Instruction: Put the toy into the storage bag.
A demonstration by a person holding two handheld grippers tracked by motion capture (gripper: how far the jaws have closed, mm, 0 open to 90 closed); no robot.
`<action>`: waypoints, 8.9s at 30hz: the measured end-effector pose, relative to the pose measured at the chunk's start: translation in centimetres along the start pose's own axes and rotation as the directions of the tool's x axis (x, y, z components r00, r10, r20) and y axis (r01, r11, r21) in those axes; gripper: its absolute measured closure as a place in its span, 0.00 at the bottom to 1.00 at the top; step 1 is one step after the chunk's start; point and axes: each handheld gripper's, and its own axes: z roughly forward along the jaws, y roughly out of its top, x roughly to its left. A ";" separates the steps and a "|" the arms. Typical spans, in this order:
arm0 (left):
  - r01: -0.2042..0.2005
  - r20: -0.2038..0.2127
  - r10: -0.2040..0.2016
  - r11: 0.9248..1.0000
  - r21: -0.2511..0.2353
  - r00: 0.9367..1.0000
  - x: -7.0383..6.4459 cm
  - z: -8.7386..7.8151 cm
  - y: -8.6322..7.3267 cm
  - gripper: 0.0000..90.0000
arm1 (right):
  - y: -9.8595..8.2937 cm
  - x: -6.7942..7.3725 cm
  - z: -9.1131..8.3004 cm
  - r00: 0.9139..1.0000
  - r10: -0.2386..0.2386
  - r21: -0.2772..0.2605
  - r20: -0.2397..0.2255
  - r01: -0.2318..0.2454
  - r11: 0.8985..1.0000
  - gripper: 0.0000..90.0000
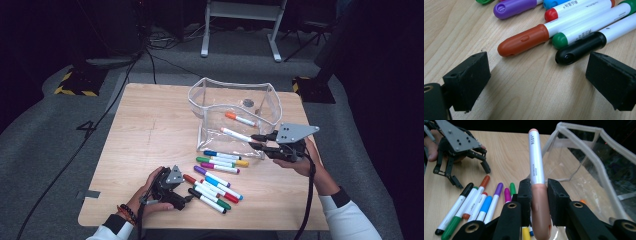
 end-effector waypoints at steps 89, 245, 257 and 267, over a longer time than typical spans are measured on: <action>0.001 0.000 -0.001 1.000 0.000 1.000 0.0 0.0 0.0 0.07 | 0.1 -5.2 -3.6 0.975 0.194 0.009 0.104 -0.196 0.981 0.40; 0.008 -0.006 -0.008 1.000 0.007 1.000 -1.1 0.7 0.7 0.04 | 4.1 -11.7 8.3 0.987 0.132 0.373 0.096 -0.158 0.914 0.83; 0.006 -0.005 -0.006 1.000 0.006 1.000 -1.1 0.7 0.7 0.04 | 3.8 -10.3 10.0 0.991 0.128 0.537 -0.046 -0.083 0.839 0.83; 0.004 -0.002 -0.004 1.000 0.006 1.000 -1.1 0.7 0.7 0.04 | 3.6 -9.6 9.5 0.992 0.114 0.507 -0.057 -0.070 0.859 0.76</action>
